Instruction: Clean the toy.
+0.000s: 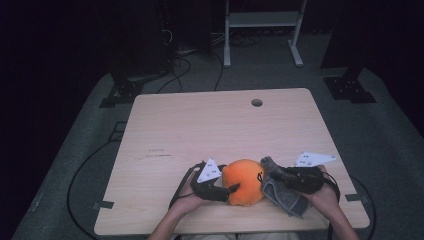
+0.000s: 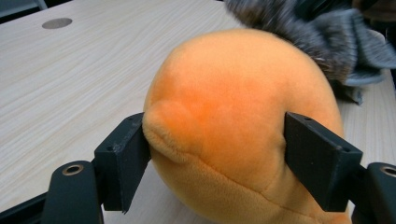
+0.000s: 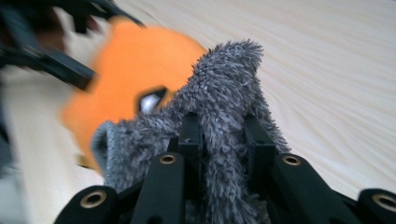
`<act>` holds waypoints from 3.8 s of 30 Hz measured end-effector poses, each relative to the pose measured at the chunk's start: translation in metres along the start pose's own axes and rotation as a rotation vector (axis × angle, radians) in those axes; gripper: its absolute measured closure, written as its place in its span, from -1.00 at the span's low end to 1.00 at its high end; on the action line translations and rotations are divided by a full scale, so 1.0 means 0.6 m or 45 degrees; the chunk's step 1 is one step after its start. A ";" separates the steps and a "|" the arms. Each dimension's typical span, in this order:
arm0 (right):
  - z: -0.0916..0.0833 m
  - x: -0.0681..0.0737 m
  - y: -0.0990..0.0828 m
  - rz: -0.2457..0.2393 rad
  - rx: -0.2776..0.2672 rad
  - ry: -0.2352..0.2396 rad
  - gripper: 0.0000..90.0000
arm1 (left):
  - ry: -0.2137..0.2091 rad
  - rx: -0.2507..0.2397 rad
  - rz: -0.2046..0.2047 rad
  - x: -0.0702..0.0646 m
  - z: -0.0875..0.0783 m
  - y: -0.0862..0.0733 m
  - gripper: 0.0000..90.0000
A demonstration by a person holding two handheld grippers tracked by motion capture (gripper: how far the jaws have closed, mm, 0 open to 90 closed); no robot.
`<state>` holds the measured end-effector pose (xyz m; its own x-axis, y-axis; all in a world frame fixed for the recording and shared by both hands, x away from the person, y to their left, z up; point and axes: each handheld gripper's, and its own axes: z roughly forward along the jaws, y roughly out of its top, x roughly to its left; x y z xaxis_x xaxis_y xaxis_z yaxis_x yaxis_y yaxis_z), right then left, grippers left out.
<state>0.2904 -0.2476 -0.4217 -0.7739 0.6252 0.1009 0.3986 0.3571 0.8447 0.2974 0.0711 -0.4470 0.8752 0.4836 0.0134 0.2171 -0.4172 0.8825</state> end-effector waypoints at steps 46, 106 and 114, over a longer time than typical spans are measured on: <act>0.037 0.027 0.009 -0.001 0.046 0.031 0.62 | -0.029 -0.019 0.041 0.026 0.019 0.082 -0.62; 0.022 0.013 0.008 -0.003 0.024 0.046 0.61 | -0.086 -0.009 0.243 -0.030 -0.008 0.013 -0.46; 0.033 0.062 0.039 -0.143 -0.025 0.123 0.61 | -0.055 0.005 0.212 -0.021 -0.018 0.028 -0.59</act>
<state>0.2806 -0.2020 -0.4083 -0.8573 0.5119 0.0545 0.2980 0.4071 0.8634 0.2853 0.0661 -0.4271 0.9171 0.3738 0.1389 0.0692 -0.4921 0.8678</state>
